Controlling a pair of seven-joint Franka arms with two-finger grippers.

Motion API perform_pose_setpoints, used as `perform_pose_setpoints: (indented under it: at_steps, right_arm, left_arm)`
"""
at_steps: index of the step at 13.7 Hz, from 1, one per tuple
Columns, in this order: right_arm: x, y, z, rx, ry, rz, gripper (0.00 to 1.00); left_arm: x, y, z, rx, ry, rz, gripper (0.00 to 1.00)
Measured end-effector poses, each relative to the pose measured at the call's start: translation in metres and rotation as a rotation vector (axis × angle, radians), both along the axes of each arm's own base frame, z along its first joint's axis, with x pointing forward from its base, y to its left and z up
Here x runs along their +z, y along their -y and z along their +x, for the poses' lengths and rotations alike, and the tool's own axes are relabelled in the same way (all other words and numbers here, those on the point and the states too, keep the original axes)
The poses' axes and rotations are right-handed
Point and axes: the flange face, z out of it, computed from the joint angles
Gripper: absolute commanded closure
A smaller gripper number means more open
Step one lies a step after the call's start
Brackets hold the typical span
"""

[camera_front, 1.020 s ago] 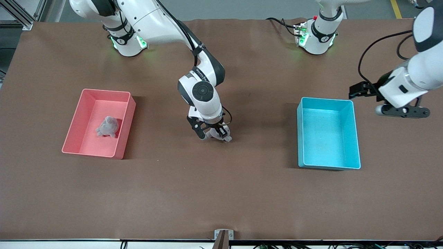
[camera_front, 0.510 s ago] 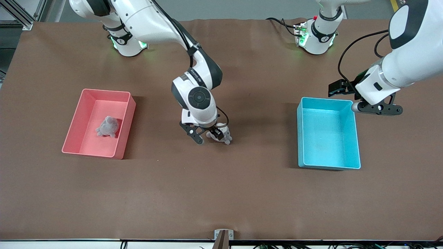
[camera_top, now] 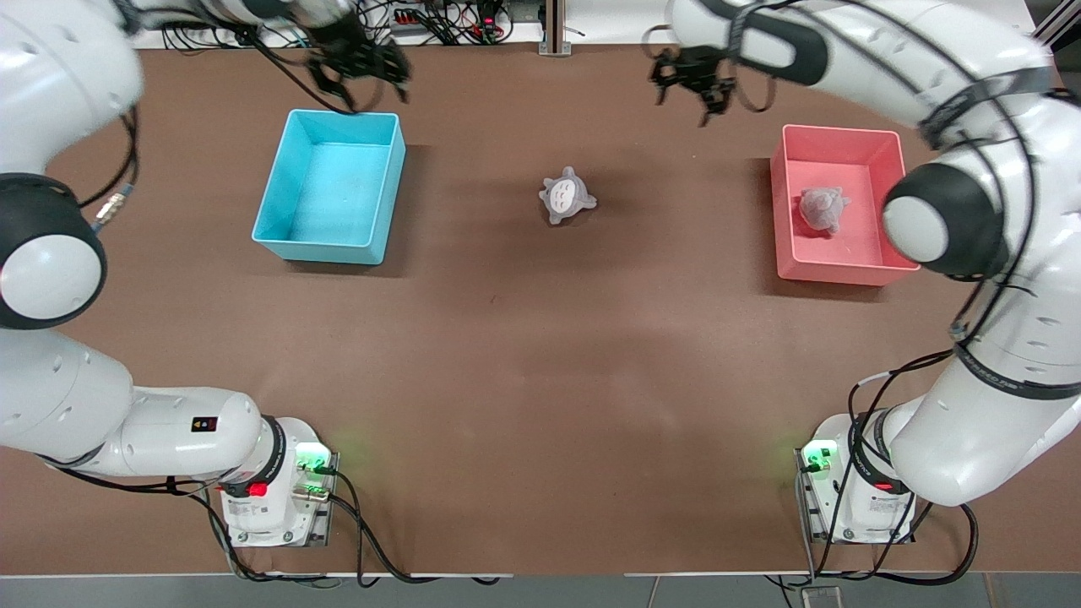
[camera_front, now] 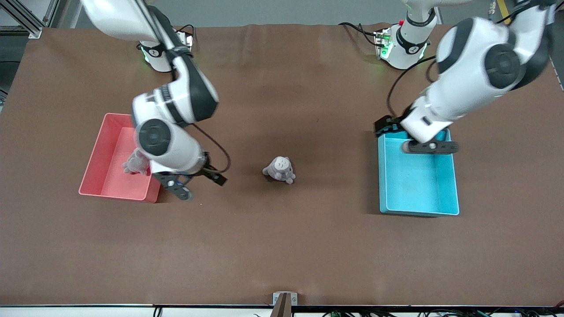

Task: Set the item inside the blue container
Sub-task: 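Set the plush on the table with the right gripper while the left gripper approaches, then grasp the plush with the left gripper while the right gripper grasps the second plush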

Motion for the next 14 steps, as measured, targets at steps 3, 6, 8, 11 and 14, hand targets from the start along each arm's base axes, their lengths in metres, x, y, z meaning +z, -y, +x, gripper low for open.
perform_pose_setpoints:
  at_steps: [3,6,8,11,14]
  right_arm:
    - [-0.001,0.084,-0.001,0.133,-0.023,0.033,0.00]
    - [-0.019,0.162,-0.005,0.245,-0.031,0.067,0.00]
    - [-0.045,0.211,-0.016,0.296,0.003,0.062,0.00]
    - [-0.093,0.260,-0.048,0.323,0.043,0.046,0.00]
    - [-0.122,0.262,-0.071,0.324,0.045,0.040,0.00]
  left_arm:
    - [-0.033,0.092,-0.021,0.069,0.017,-0.058,0.04]
    - [-0.061,0.157,-0.037,0.030,0.064,-0.058,0.04]
    - [-0.080,0.178,-0.034,-0.005,0.066,-0.040,0.05]
    - [-0.116,0.203,-0.030,-0.004,0.072,-0.008,0.05]
    - [-0.132,0.233,-0.027,0.027,0.062,-0.029,0.05]
